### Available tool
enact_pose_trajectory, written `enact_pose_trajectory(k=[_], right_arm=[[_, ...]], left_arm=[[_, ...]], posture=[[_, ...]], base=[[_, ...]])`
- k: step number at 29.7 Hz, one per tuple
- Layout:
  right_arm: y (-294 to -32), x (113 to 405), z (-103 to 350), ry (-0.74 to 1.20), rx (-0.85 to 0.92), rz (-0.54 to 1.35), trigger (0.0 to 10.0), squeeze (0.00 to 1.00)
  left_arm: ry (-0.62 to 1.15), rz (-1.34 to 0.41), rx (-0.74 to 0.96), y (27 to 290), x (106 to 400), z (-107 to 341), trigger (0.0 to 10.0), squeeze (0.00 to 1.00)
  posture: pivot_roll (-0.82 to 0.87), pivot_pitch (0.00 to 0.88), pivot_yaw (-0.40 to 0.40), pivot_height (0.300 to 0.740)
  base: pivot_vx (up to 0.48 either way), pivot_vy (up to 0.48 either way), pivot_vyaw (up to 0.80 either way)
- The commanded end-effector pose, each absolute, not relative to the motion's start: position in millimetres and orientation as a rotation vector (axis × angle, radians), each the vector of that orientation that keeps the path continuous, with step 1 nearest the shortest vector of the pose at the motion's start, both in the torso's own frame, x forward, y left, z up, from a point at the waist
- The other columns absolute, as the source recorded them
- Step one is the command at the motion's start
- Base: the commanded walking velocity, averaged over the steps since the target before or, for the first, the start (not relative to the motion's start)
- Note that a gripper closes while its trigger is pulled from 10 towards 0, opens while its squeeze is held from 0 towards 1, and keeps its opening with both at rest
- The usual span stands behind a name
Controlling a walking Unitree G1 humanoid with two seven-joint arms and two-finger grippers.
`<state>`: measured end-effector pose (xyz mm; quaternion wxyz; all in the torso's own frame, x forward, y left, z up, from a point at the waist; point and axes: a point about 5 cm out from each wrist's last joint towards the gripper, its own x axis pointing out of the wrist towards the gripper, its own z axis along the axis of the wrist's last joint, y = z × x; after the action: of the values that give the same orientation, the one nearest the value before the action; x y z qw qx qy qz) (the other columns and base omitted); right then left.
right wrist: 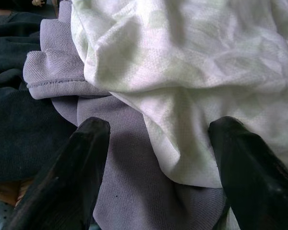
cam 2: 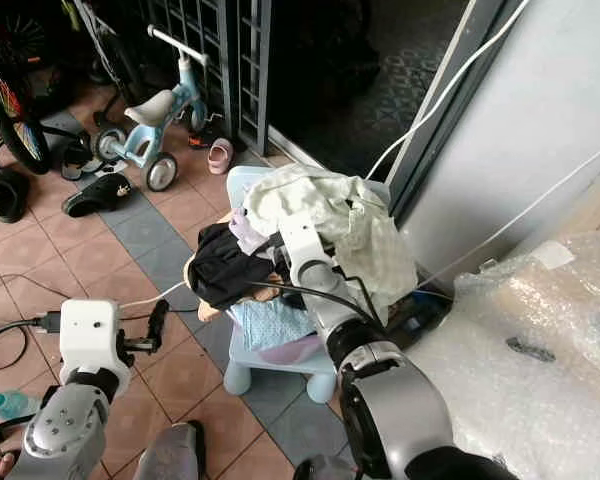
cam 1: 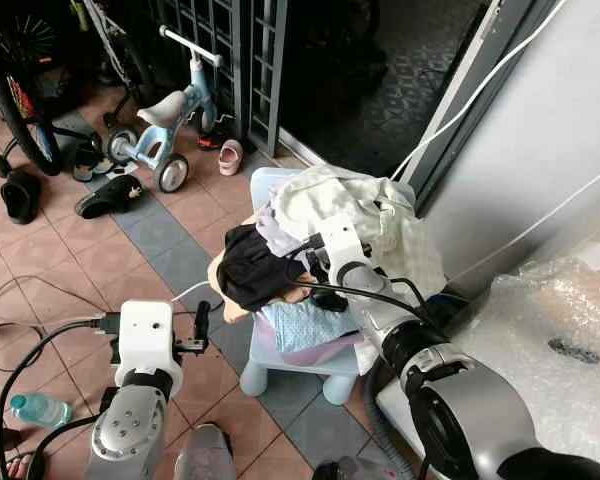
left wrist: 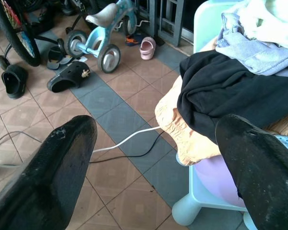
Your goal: Clothes washing
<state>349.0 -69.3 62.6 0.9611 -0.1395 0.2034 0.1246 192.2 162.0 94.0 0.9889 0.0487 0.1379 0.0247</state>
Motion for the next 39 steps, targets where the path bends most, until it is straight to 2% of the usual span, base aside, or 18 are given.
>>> enact_pose_trajectory(k=[1,7,21,35,39], right_arm=[[-76,348,58,0.443,-0.276,0.229,0.0,0.0],[-87,342,45,0.507,-0.234,0.182,0.0,0.0],[-88,339,41,0.553,-0.161,0.117,0.0,0.0],[-99,352,56,0.495,-0.038,0.083,0.0,0.0],[-101,362,72,0.419,0.016,0.103,0.0,0.0]], left_arm=[[0.263,0.044,0.104,159,192,99,10.0,0.0],[0.266,0.073,0.123,164,193,99,10.0,0.0],[0.258,0.082,0.136,165,202,99,10.0,0.0],[0.223,0.083,0.128,161,230,96,10.0,0.0],[0.198,0.091,0.125,163,244,95,10.0,0.0]], posture=[[0.21,0.146,-0.127,0.74],[0.22,0.136,-0.138,0.74],[0.22,0.102,-0.137,0.74],[0.17,0.017,-0.145,0.74],[0.13,0.0,-0.133,0.74]], base=[[0.0,0.0,0.0],[0.0,0.0,0.0],[0.0,0.0,0.0],[0.0,0.0,0.0],[0.0,0.0,0.0]])
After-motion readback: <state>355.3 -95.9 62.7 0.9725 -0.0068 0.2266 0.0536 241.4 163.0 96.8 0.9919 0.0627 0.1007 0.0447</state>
